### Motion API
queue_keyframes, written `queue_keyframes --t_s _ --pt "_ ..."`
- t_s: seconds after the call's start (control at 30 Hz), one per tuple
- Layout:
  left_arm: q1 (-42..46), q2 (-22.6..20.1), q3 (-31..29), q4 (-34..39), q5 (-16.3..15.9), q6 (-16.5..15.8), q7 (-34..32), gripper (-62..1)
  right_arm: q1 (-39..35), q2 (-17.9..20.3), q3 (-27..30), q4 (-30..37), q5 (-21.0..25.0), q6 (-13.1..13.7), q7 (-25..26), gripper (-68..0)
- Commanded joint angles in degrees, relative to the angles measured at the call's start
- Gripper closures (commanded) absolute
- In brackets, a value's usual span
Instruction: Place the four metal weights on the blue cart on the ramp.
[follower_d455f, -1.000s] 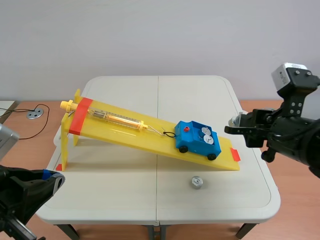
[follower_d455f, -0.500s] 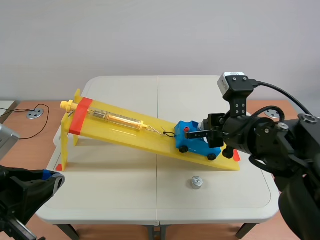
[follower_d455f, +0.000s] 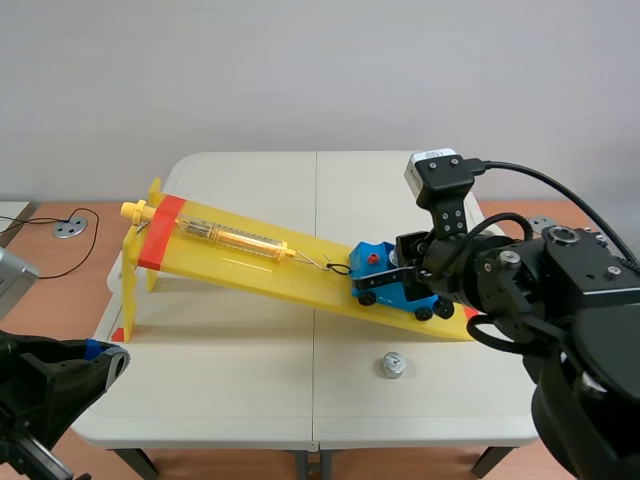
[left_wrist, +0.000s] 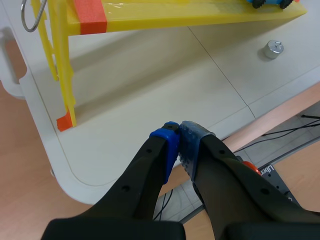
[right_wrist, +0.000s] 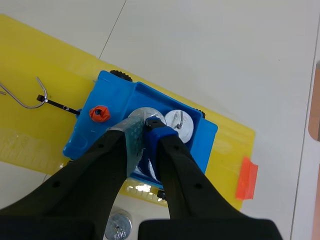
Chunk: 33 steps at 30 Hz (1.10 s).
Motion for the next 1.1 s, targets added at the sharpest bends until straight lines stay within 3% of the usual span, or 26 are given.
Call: queue_keyframes --t_s 0.0,0.33,0.67,0.8,1.07 --pt "-1.92 0.44 -0.68 3.80 -4.44 -1.16 -4.42 -3.2 8.09 -1.11 0.39 2.84 1.14 -2.16 9.88 -0.8" --pt "-1.92 0.46 -0.68 3.80 -4.44 -1.16 -4.42 -3.2 9.18 -1.95 0.42 1.07 0.90 -3.13 10.49 -1.3" --pt "-1.92 0.46 -0.68 3.80 -4.44 -1.16 -4.42 -3.2 9.05 -1.51 0.52 1.75 0.94 0.22 10.14 -21.0" --pt "-1.92 0.44 -0.68 3.80 -4.44 -1.16 -4.42 -3.1 7.58 0.55 0.52 6.25 1.14 1.05 8.48 -24.9" --pt "-1.92 0.44 -0.68 3.80 -4.44 -1.16 -4.42 -3.2 0.04 7.43 0.52 18.40 5.44 2.27 5.66 -24.9"
